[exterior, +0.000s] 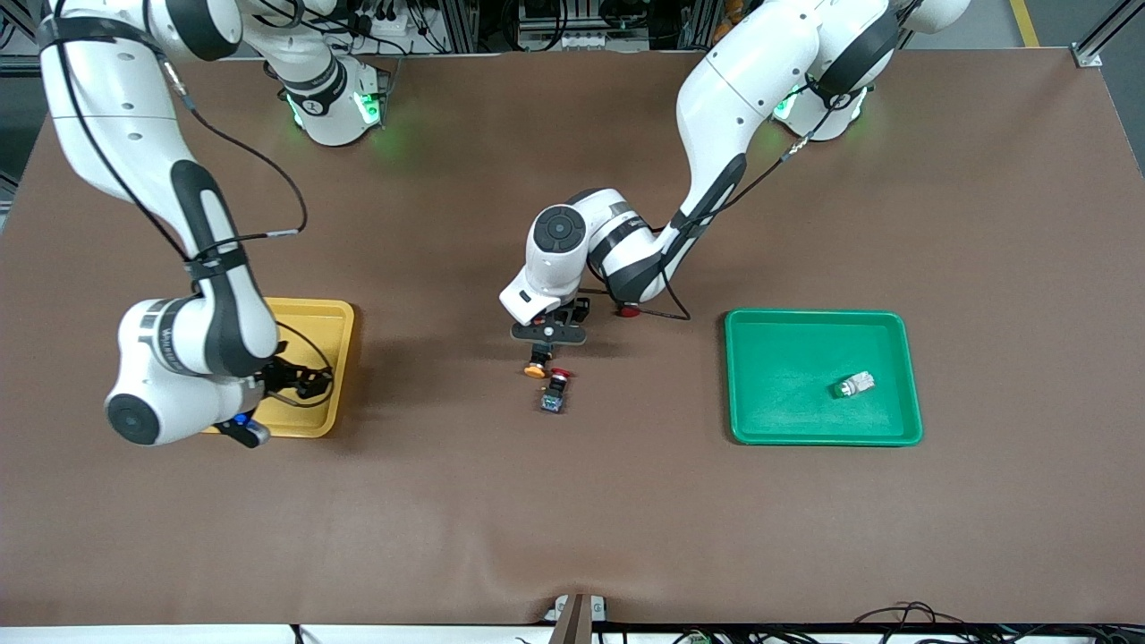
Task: Place green and yellow buttons in trays
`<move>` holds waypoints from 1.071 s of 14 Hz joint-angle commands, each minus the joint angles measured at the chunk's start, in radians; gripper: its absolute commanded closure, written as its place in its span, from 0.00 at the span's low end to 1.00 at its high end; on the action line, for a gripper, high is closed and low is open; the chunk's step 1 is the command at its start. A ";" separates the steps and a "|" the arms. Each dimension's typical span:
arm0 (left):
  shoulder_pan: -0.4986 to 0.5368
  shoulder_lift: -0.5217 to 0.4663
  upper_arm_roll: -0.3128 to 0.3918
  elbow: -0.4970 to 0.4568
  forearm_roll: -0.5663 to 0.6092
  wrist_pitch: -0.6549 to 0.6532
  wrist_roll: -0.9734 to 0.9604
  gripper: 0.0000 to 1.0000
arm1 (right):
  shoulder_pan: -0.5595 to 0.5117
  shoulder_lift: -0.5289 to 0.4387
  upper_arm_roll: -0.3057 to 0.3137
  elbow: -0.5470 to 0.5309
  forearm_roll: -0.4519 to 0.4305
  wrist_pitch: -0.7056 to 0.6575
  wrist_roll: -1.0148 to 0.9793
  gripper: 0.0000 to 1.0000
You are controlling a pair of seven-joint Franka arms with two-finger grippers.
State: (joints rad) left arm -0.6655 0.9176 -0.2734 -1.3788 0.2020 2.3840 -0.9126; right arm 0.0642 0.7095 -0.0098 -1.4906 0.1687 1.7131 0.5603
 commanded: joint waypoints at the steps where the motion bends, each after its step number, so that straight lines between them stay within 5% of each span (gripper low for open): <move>1: 0.010 -0.049 0.008 0.007 0.019 -0.076 -0.023 1.00 | 0.029 -0.019 -0.006 -0.010 0.072 -0.009 0.041 0.00; 5: 0.090 -0.187 0.003 -0.017 0.022 -0.213 -0.006 1.00 | 0.103 -0.019 -0.006 -0.002 0.135 0.005 0.150 0.00; 10: 0.257 -0.380 -0.004 -0.202 0.008 -0.223 0.073 1.00 | 0.241 -0.019 0.004 0.003 0.137 0.121 0.210 0.00; 15: 0.463 -0.428 -0.004 -0.347 0.008 -0.223 0.219 1.00 | 0.388 -0.018 0.008 0.003 0.132 0.339 0.208 0.00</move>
State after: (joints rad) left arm -0.2703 0.5315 -0.2667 -1.6391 0.2021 2.1495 -0.7377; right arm 0.3944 0.7095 0.0054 -1.4778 0.2920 1.9841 0.7619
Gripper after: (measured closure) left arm 0.326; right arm 0.000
